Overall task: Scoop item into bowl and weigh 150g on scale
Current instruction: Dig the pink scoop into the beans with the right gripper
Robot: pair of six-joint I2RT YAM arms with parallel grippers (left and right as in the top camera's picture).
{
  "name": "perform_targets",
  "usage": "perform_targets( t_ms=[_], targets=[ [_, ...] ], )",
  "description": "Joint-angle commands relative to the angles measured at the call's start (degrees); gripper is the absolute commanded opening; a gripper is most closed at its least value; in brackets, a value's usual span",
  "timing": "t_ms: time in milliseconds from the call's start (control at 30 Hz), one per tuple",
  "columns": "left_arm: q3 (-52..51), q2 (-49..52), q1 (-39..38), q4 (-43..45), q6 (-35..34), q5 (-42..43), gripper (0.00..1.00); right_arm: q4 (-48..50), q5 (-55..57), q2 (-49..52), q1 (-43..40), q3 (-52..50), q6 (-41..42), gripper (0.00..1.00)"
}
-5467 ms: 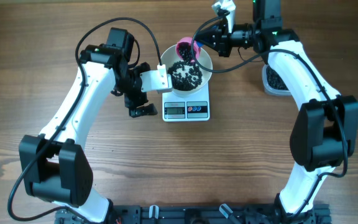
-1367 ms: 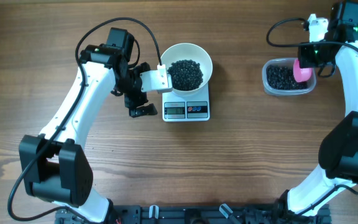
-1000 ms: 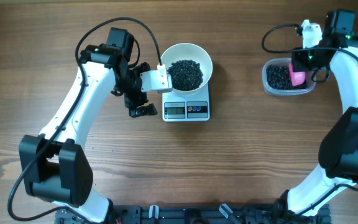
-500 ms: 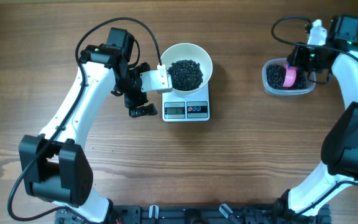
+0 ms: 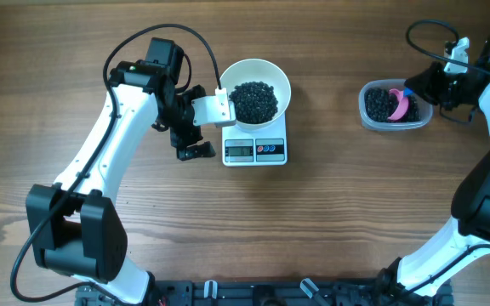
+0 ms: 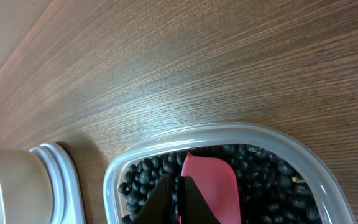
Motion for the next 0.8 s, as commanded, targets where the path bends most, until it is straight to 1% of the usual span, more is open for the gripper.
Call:
perform_targets(
  t_ms=[0,67,133,300,500,567,667,767],
  targets=[
    [-0.37,0.22,-0.20,-0.02,1.11,1.36,1.00,-0.35,3.89,0.72,1.49,-0.48,0.63,0.04],
    [-0.37,0.22,-0.20,-0.02,1.11,1.36,1.00,1.14,7.06,0.72,1.49,-0.48,0.66,0.04],
    [-0.37,0.22,-0.20,-0.02,1.11,1.36,1.00,1.84,6.64,0.72,1.53,-0.48,1.20,0.04],
    [-0.37,0.22,-0.20,-0.02,1.11,1.36,1.00,0.57,-1.40,0.72,3.08,-0.48,2.78,0.04],
    [-0.37,0.22,-0.20,-0.02,1.11,1.36,1.00,-2.27,-1.11,0.72,5.62,-0.48,2.43,0.05],
    [-0.37,0.22,-0.20,-0.02,1.11,1.36,1.00,-1.84,-0.59,0.72,5.60,-0.48,2.27,0.04],
    [-0.37,0.22,-0.20,-0.02,1.11,1.36,1.00,-0.04,3.10,0.72,5.55,-0.48,2.23,0.04],
    [-0.37,0.22,-0.20,-0.02,1.11,1.36,1.00,2.03,1.70,0.72,5.53,-0.48,2.29,0.04]
  ],
)
